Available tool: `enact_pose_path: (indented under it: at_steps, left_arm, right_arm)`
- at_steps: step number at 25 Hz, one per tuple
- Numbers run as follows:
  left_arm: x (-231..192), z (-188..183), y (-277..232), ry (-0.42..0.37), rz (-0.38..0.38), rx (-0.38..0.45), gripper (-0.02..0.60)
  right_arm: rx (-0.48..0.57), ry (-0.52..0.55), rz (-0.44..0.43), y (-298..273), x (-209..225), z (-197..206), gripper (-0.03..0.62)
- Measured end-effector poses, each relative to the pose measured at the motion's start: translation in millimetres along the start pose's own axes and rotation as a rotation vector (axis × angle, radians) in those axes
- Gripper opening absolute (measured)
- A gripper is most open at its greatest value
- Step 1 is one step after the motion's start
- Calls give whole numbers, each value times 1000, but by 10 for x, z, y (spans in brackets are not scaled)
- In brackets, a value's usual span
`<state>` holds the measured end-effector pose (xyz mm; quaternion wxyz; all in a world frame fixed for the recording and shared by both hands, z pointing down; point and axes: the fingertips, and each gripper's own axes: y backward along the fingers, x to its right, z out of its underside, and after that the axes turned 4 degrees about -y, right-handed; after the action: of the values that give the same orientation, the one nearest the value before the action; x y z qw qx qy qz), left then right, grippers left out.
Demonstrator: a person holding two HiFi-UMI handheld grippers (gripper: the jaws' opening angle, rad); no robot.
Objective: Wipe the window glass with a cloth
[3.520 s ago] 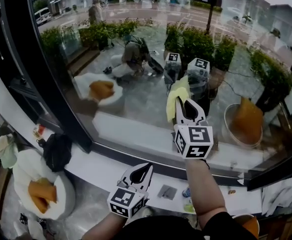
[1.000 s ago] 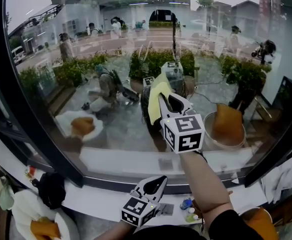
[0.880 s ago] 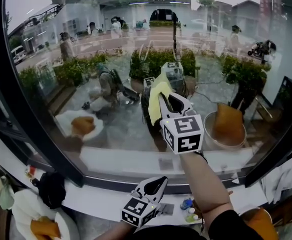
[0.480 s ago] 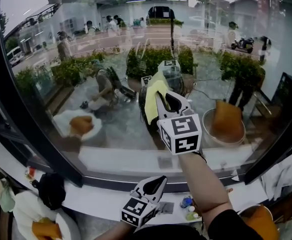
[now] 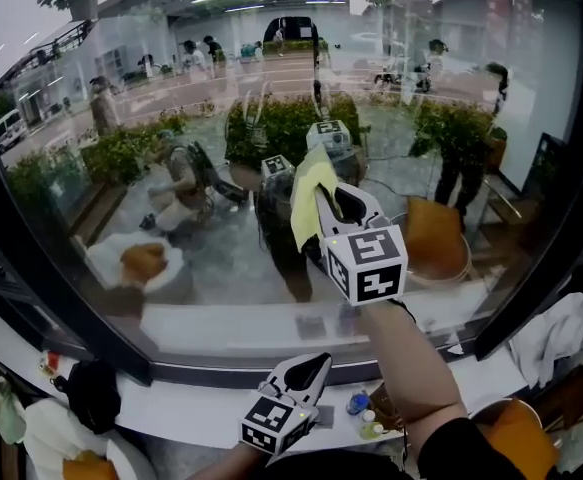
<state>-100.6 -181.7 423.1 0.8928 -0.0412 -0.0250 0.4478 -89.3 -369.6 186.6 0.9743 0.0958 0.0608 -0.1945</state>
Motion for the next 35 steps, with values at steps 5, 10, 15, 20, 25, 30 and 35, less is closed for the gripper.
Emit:
enact_pose_path:
  at_steps: [5, 10, 15, 20, 25, 30, 35]
  left_arm:
    - [311, -90, -359, -3, 33, -2, 8]
    - [571, -171, -639, -1, 66, -1, 8]
    - [872, -221, -1005, -1, 91, -3, 8]
    - [1221, -248, -1386, -2, 110, -8, 8]
    - [1497, -255, -1681, -13, 135, -30, 8]
    - [1806, -252, -2005, -20, 154, -57, 8]
    - [2153, -235, -2354, -23, 177, -73, 8]
  right_arm:
    - [-14, 15, 21, 244, 499, 23, 52]
    - [-25, 32, 39, 461, 873, 22, 52]
    - [-36, 40, 65, 720, 1393, 86, 52]
    - [-42, 36, 93, 1039, 1960, 161, 52]
    - [-40, 28, 137, 1330, 2510, 212, 52]
    - [-49, 5, 202, 1717, 3208, 346, 52]
    - [-67, -15, 265, 2099, 3877, 511, 52]
